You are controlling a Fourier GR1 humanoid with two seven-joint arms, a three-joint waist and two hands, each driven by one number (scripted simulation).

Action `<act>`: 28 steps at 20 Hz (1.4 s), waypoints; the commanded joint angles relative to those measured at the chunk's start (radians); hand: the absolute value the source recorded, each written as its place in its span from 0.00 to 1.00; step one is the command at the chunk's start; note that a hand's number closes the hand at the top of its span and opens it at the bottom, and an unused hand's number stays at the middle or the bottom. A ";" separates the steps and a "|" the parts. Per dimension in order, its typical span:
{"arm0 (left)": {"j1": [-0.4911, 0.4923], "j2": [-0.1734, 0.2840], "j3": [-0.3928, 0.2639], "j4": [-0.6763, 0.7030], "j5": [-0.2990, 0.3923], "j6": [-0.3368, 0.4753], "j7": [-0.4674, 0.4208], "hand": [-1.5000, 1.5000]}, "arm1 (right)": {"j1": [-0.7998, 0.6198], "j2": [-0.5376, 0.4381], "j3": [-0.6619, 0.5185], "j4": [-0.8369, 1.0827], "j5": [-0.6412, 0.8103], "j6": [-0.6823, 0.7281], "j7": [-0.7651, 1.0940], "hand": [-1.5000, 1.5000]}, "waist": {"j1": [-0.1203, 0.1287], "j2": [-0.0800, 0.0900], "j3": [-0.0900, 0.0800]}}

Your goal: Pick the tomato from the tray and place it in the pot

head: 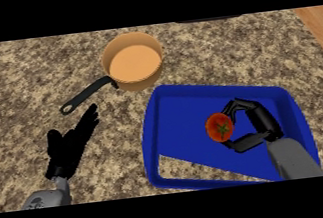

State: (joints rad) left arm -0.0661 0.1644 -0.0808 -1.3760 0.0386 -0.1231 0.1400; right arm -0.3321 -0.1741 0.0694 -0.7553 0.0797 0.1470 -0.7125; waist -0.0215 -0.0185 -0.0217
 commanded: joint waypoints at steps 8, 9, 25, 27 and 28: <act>0.026 -0.006 -0.004 -0.008 -0.005 -0.004 -0.013 0.50 | 0.127 0.147 0.023 -0.370 0.121 -0.561 0.374 1.00 | -0.003 0.009 0.019; 0.033 0.009 0.010 0.012 -0.003 -0.008 -0.021 0.50 | 0.122 0.170 0.082 -0.426 0.129 -0.618 0.442 1.00 | -0.006 0.006 0.018; 0.017 -0.038 -0.024 0.010 -0.040 0.000 -0.020 0.50 | -0.167 0.125 0.252 -0.916 0.779 -0.420 1.405 1.00 | 0.024 0.015 0.020; -0.067 -0.037 0.005 0.056 -0.032 0.002 -0.002 0.50 | -0.242 0.131 0.238 -0.940 0.792 -0.345 1.468 1.00 | 0.019 0.017 0.020; -0.019 -0.011 0.003 -0.042 -0.012 -0.020 0.039 0.50 | -0.309 0.136 0.216 -0.919 0.807 -0.316 1.511 1.00 | 0.028 0.015 0.021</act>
State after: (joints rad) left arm -0.0869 0.1393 -0.0848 -1.3694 0.0150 -0.1285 0.1509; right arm -0.4940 -0.0573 0.3045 -1.6639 0.8169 -0.2789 0.6394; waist -0.0018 -0.0040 -0.0017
